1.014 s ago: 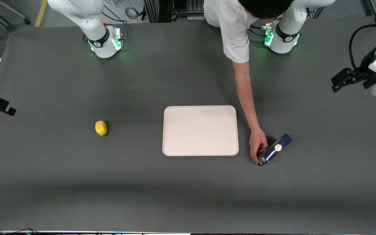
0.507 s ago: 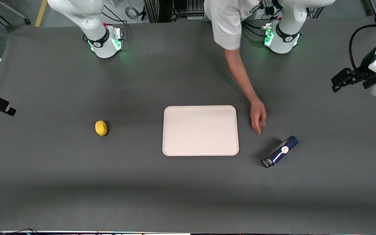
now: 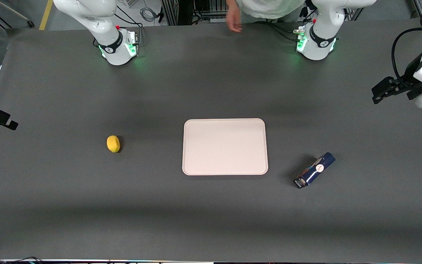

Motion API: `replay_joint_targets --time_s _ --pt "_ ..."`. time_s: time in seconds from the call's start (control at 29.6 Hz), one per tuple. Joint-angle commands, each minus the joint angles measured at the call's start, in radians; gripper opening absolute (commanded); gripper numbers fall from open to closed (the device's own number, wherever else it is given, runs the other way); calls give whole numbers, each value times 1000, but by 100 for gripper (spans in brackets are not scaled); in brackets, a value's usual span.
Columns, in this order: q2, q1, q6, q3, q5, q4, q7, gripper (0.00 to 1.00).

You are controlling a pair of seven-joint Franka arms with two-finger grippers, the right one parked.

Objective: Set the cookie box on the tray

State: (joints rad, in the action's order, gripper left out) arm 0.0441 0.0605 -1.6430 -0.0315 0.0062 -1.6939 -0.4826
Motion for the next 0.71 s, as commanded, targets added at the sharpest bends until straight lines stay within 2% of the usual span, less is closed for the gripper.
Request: replay_joint_targets --time_s 0.0,0.2,0.37,0.51,0.68 --pt "-44 10 3 5 -18 42 -116 100" --pt "-85 9 0 1 -124 40 -24 100" --pt "-148 15 -52 -8 -115 36 36 100" --pt "-202 15 -118 -27 -58 22 38 100" --pt "-250 19 -230 -44 -54 -29 81 100"
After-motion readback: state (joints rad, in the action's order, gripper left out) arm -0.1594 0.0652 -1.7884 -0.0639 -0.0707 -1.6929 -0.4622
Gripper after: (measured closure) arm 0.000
